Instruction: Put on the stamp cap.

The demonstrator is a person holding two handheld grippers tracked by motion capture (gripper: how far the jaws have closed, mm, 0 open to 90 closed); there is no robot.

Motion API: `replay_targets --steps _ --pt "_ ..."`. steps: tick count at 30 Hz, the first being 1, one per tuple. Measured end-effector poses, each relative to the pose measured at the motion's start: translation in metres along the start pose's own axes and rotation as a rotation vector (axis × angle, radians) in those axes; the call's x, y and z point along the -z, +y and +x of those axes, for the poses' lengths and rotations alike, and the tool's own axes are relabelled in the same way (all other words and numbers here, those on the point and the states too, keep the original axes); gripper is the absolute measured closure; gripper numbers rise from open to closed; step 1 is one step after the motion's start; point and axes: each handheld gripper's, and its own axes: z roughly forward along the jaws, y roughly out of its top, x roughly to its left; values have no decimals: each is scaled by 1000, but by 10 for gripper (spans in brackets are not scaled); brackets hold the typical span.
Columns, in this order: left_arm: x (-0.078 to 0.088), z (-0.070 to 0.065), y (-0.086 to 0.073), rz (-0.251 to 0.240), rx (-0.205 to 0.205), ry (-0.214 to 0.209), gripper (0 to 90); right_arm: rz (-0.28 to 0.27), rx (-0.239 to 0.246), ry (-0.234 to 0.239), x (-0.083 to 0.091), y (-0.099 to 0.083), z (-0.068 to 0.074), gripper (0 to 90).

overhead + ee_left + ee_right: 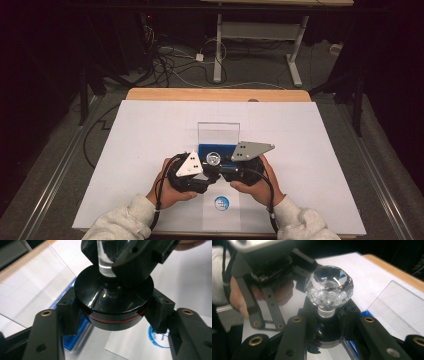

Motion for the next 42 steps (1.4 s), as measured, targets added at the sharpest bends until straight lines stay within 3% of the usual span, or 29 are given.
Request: replay_targets --steps 2,12,19,26,42 --pt "1 -1 0 -22 6 9 366 -13 10 6 1 3 0 708" --pt "0 -1 -2 -11 -2 23 366 -23 25 -12 0 1 1 668" --pt "-3 -3 -2 -9 1 20 366 -49 -15 -20 -2 -4 -2 595" --pt "-4 -3 -3 -5 2 12 366 -84 -7 -11 0 -3 -1 554" --pt "-6 -3 -5 -10 4 6 366 -95 -30 -3 0 -4 -2 559"
